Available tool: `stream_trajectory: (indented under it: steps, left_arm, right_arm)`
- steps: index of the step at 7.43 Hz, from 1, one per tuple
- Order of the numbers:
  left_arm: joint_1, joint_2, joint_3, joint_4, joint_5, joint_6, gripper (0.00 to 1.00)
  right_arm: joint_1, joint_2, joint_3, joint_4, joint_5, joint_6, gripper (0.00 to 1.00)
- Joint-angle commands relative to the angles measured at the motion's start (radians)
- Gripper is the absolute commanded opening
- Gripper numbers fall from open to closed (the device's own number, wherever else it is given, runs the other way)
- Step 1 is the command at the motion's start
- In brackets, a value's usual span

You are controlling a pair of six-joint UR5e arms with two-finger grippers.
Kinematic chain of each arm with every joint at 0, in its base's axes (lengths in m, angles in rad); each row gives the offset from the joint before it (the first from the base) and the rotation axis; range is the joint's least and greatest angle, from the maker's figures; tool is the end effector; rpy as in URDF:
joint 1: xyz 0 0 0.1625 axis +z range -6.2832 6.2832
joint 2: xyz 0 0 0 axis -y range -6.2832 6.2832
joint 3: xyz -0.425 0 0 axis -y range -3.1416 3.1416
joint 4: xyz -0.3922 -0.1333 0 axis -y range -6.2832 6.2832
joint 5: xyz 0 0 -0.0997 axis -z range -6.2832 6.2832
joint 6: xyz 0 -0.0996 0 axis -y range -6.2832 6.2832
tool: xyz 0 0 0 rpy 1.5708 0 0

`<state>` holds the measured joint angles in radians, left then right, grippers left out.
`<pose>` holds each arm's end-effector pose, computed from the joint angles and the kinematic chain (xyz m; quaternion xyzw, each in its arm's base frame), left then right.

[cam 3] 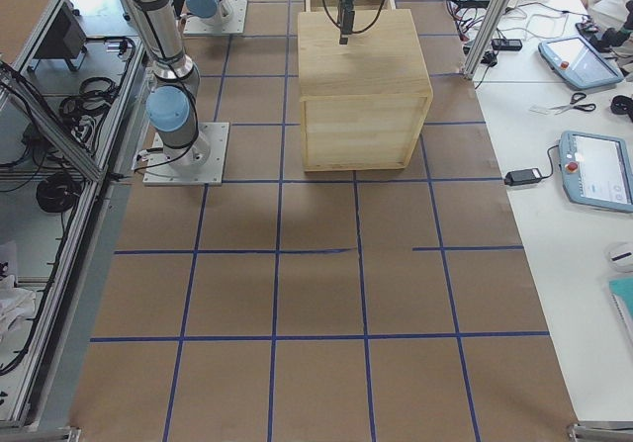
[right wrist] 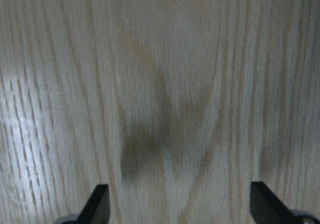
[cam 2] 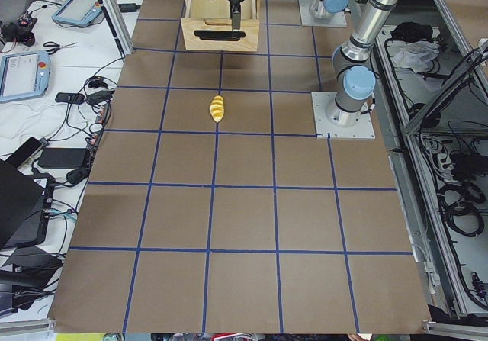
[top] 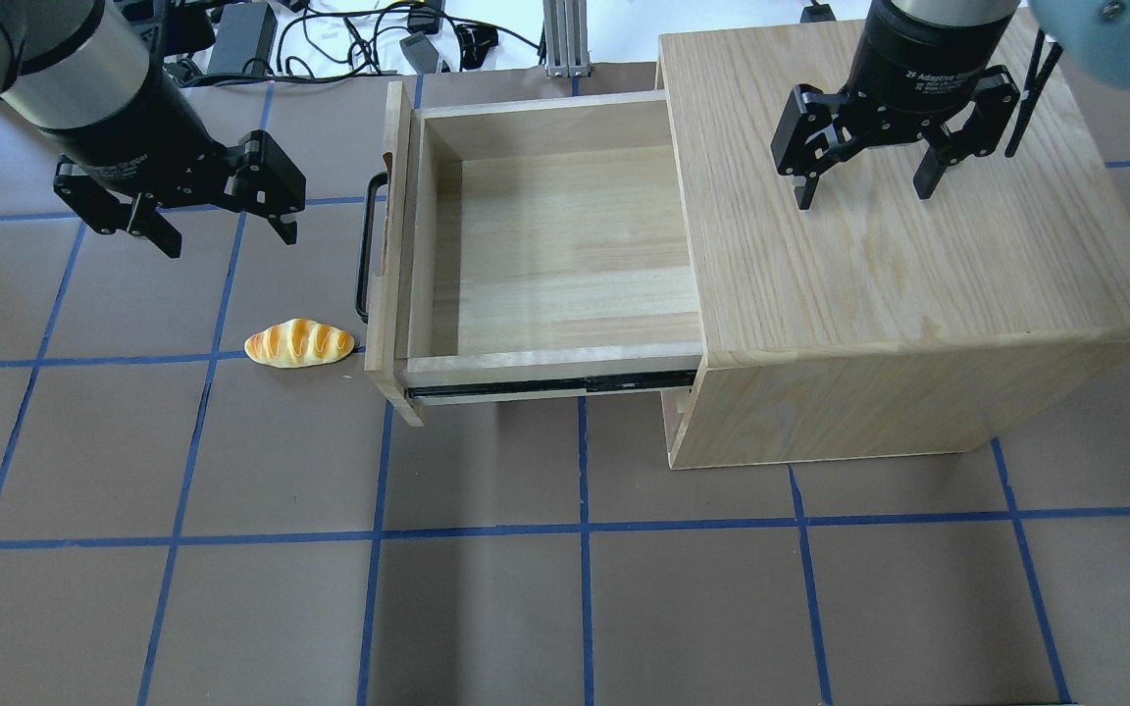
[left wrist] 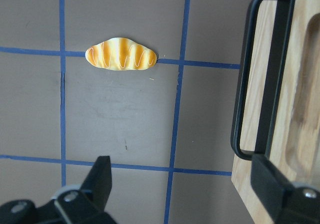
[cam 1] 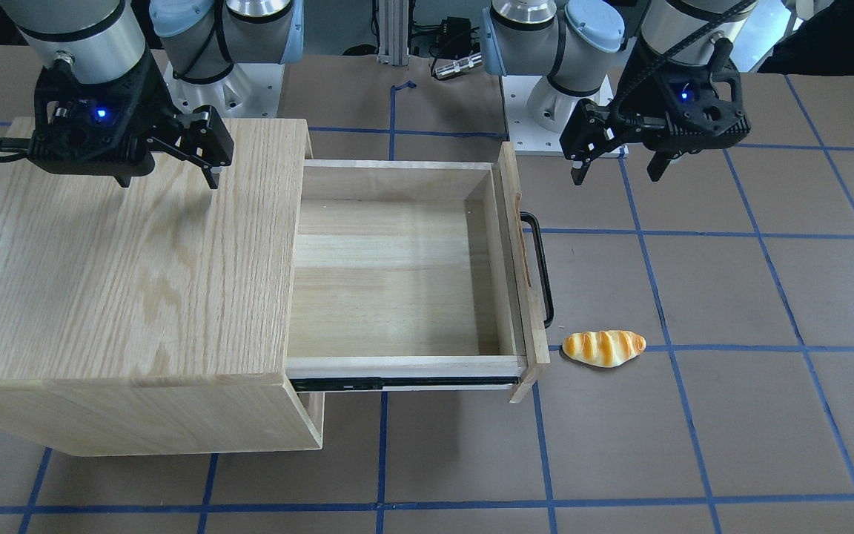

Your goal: Open upper drawer

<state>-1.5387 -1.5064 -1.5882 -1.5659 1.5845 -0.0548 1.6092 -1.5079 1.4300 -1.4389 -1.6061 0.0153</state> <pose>-0.1168 -0.4731 0.5108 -0.0436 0.9987 -0.0260 0.0066 0.1493 -0.5065 0.5124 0.0120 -0.9994 -0.0265 0.0184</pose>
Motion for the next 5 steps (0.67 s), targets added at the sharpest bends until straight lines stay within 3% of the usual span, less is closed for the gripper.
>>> stream_trajectory:
  steps: [1,2,5]
  left_arm:
    - [0.0,-0.009,0.005,0.035,0.002,0.003,1.0]
    - [0.0,-0.021,-0.009,0.09,-0.001,-0.002,1.0]
    - [-0.001,-0.026,-0.013,0.092,0.0,0.009,1.0]
  right_arm:
    - [0.0,0.0,0.0,0.0,0.0,0.0,1.0]
    - [0.0,0.0,0.001,0.0,0.0,0.0,1.0]
    - [0.0,0.0,0.0,0.0,0.0,0.0,1.0]
